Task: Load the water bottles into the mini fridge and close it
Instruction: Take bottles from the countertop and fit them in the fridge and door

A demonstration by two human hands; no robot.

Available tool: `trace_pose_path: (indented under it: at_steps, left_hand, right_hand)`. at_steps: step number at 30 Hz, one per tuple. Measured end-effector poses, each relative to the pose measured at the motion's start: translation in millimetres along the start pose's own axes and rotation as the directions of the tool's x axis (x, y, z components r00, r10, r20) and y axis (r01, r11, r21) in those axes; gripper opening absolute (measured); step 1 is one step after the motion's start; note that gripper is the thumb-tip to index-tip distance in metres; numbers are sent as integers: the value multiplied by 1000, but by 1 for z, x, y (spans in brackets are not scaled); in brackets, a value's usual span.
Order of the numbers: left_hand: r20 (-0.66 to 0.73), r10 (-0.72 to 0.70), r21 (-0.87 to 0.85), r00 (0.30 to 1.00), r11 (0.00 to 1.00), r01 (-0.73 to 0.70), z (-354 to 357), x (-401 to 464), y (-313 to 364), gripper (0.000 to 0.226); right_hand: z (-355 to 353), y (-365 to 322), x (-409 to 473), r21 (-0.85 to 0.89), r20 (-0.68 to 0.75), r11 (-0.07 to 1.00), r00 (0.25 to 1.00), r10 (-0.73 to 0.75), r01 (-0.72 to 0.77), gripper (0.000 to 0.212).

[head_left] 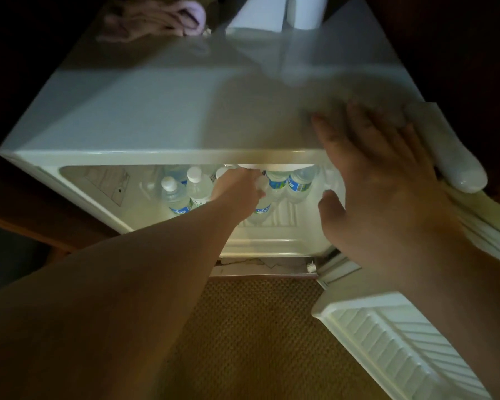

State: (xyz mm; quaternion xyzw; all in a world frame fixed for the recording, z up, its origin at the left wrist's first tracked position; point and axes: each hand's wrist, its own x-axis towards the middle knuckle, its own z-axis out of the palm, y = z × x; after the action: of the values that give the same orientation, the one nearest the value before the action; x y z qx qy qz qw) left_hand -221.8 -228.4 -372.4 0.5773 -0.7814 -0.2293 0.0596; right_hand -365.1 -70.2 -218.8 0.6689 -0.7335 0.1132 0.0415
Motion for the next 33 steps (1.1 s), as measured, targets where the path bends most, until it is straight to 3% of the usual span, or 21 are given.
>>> trace_pose_path:
  at_steps: [9,18,23,27,33]
  left_hand:
    - [-88,-21,-188,996,982,4,23,-3,-12,33]
    - [-97,-11,-178,995,984,-6,25,7,-13,32]
    - [-48,-60,-224,997,973,48,21,6,-11,43]
    - [-26,-109,-142,994,984,104,17,-6,-16,59]
    - [-32,-150,-281,988,950,135,-9,-71,-1,52]
  right_hand:
    - [3,-2,-1,-22,-3,1000,1000,-6,6,104]
    - [5,-2,-1,-20,-25,1000,1000,-2,1,108]
    - [1,-2,-2,-29,9,1000,1000,1,-1,106]
    - [-4,-5,-1,-19,56,999,998,36,-35,106]
    - [-17,-9,2,-36,170,998,984,48,-42,113]
